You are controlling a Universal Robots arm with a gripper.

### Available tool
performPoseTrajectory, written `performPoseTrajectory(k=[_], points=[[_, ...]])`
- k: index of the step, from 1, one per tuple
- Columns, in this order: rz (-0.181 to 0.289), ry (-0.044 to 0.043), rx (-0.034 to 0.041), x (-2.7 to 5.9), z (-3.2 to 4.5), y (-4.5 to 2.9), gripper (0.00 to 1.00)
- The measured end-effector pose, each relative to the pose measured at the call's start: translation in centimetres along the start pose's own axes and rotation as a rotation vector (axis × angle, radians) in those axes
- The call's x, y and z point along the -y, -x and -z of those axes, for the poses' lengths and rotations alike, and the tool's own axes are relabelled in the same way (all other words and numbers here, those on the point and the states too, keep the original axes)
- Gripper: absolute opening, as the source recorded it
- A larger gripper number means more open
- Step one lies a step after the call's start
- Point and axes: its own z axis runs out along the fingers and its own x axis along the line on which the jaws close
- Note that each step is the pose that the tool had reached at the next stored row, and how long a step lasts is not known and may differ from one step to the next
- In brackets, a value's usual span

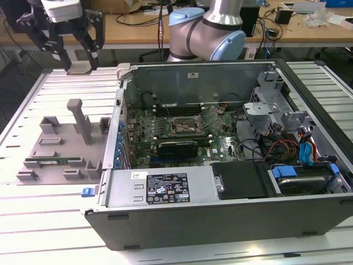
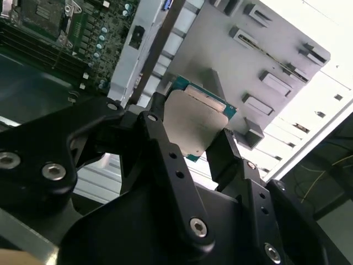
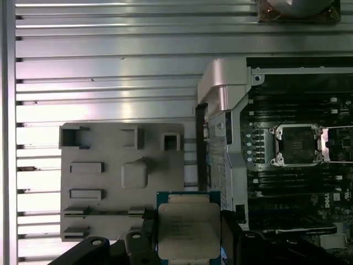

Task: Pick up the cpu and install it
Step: 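Pick up the cpu and move it towards the insertion slot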

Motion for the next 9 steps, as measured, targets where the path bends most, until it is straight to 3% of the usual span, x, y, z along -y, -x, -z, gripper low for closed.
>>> performPoseTrajectory(k=[9], points=[[0.0,0.0,0.0,-0.11,-0.11,2.97,0.55]])
